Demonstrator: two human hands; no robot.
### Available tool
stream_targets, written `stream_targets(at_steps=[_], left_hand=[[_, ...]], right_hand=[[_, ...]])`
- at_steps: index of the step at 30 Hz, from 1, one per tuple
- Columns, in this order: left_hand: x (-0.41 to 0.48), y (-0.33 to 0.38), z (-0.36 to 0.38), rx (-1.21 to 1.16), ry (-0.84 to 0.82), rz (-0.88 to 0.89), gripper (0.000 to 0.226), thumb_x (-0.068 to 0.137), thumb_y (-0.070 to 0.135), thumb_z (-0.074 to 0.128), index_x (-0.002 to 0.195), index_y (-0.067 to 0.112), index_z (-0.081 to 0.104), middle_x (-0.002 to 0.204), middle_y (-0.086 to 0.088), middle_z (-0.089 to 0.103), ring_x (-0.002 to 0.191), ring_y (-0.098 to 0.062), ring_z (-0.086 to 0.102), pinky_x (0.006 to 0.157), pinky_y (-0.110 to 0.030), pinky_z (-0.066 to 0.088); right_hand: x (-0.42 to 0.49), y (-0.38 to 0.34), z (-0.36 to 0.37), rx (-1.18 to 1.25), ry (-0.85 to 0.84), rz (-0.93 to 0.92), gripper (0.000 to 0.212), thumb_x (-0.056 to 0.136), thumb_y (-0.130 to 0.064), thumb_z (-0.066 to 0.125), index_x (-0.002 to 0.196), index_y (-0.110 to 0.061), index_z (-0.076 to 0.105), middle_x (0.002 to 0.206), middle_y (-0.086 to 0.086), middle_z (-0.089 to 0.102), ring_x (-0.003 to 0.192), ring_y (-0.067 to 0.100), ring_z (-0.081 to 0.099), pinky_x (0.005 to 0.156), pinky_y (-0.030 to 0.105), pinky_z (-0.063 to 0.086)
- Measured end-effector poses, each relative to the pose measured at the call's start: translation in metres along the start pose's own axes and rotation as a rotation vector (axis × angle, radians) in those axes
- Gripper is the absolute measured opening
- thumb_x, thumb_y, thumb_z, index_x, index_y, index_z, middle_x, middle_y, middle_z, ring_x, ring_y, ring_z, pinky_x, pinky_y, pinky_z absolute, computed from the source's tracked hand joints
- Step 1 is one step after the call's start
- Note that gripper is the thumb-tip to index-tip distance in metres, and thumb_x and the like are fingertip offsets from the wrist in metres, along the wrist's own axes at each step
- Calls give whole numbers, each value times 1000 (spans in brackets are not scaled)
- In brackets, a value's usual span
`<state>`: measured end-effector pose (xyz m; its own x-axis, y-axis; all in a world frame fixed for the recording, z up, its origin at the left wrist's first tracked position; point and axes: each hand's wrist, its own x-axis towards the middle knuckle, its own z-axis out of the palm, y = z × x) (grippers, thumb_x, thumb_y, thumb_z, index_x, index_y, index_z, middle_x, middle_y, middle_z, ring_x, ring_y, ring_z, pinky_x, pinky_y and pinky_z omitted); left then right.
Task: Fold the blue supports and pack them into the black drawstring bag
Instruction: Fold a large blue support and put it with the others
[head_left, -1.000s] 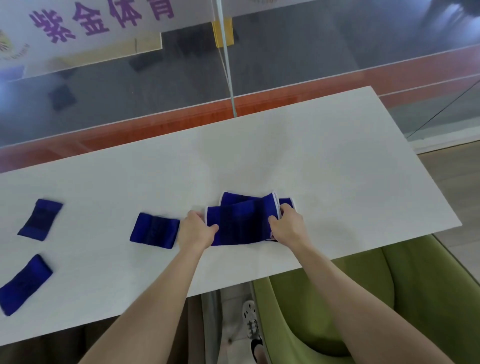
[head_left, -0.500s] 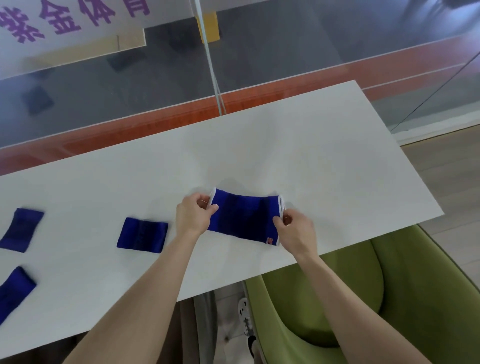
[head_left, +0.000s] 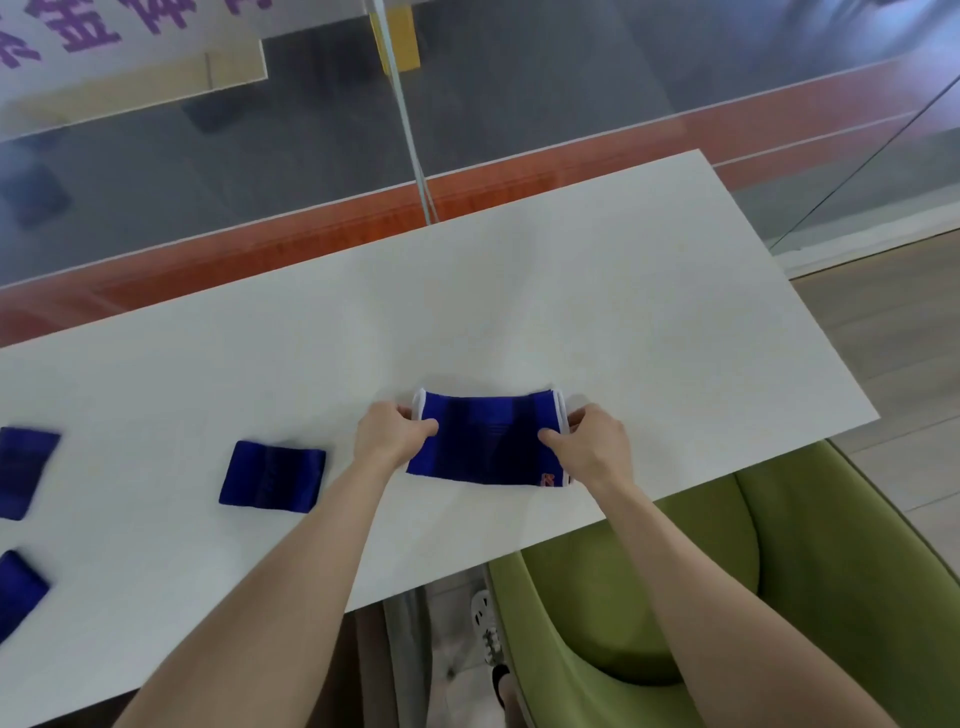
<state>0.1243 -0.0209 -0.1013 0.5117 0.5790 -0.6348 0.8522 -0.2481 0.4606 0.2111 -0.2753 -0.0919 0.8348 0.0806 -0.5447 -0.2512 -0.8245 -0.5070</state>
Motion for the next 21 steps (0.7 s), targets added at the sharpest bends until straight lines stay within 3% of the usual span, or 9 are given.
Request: stream_targets(at_steps=[4, 6, 9, 12, 15, 17, 19, 21], left_hand=[[-10, -8, -1, -94, -6, 80, 30, 85, 21, 82, 82, 15, 54, 80, 2, 60, 75, -22, 56, 66, -34, 45], [-17, -22, -10, -140, 5, 101, 31, 83, 22, 86, 90, 15, 57, 86, 1, 67, 77, -21, 63, 70, -35, 52], [-32, -44, -31, -291, -1, 65, 39, 86, 19, 86, 117, 18, 63, 104, 0, 78, 95, -21, 77, 88, -45, 64], [-54, -66, -60, -388, -67, 74, 18, 94, 17, 74, 112, 14, 74, 102, -6, 82, 101, -32, 79, 95, -51, 64], [-82, -92, -96, -645, -241, 48, 12, 93, 6, 62, 104, 6, 68, 98, -11, 76, 101, -37, 72, 82, -43, 60], [-105, -112, -117, -824, -352, 47, 32, 77, 7, 67, 109, 8, 65, 107, -14, 71, 104, -36, 68, 80, -42, 59], [-126, -129, -134, -964, -397, 27, 58, 61, 11, 73, 118, 7, 63, 114, -16, 72, 104, -35, 72, 77, -41, 62], [-148, -146, -147, -1029, -371, 29, 62, 57, 10, 73, 118, 9, 65, 111, -14, 76, 98, -32, 76, 72, -39, 65]], right_hand=[[-4, -5, 0, 71, -67, -57, 19, 91, -31, 77, 85, -18, 65, 77, -4, 66, 70, 18, 62, 53, 26, 42], [-14, -10, 2, 127, -91, -125, 16, 95, -29, 74, 94, -18, 64, 87, -2, 68, 77, 18, 65, 57, 28, 49], [-33, -21, 8, 247, -202, -148, 17, 102, -24, 66, 114, -17, 57, 104, 6, 72, 91, 26, 74, 60, 35, 62], [-52, -33, 14, 416, -316, -106, 17, 105, -18, 64, 120, -21, 56, 109, 10, 77, 93, 31, 79, 66, 46, 67], [-74, -47, 18, 583, -471, -118, 35, 106, -11, 63, 133, -33, 63, 115, 6, 80, 97, 27, 82, 68, 40, 66], [-86, -59, 28, 527, -505, -151, 41, 104, -12, 65, 133, -40, 69, 120, 1, 80, 106, 26, 80, 82, 47, 68], [-100, -78, 44, 413, -501, -206, 31, 103, -17, 68, 126, -37, 71, 119, -3, 81, 110, 24, 78, 94, 51, 65], [-116, -97, 66, 226, -415, -266, 25, 100, -31, 76, 123, -28, 67, 119, -5, 77, 110, 22, 75, 95, 45, 62]])
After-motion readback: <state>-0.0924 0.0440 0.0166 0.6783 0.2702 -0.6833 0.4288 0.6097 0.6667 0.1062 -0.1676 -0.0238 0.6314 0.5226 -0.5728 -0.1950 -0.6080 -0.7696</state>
